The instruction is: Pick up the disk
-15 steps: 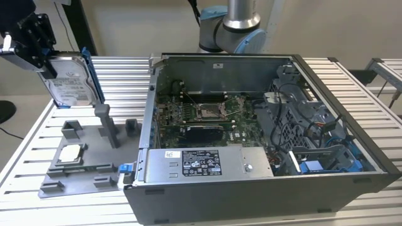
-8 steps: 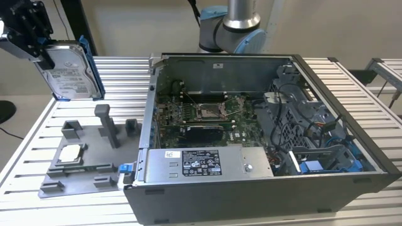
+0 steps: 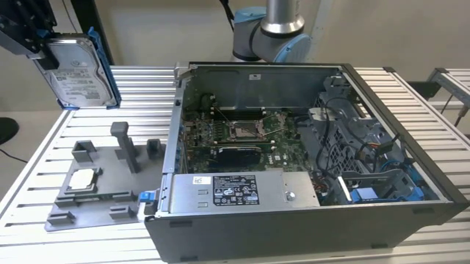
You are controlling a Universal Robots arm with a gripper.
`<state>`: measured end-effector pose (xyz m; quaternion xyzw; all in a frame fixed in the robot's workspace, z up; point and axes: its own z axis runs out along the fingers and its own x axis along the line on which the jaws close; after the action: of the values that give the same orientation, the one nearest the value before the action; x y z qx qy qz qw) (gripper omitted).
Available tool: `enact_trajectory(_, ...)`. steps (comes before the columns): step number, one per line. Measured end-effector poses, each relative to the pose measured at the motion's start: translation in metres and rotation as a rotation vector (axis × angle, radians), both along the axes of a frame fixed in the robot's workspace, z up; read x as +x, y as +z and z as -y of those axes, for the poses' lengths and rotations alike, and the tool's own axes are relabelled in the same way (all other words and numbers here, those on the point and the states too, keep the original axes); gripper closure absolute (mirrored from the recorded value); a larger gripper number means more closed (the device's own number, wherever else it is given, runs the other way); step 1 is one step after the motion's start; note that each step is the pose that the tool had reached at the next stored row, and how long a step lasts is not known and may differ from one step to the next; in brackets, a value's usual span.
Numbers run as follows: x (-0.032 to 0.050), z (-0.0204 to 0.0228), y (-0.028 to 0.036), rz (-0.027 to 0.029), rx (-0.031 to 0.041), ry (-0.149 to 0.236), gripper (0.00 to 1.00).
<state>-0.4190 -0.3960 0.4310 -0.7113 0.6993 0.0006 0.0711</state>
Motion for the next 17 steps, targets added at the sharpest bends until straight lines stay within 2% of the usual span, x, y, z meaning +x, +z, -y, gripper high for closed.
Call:
enact_trajectory(7, 0.0000, 0.0000, 0.0288, 0.0028, 0.0001, 0.000, 1.00)
enact_trajectory(14, 0.0000, 0.0000, 0.0599, 0.0028, -0.0001, 0.000, 1.00)
enact_trajectory(17, 0.0000, 0.0000, 0.0613, 0.0029, 0.0000, 0.000, 1.00)
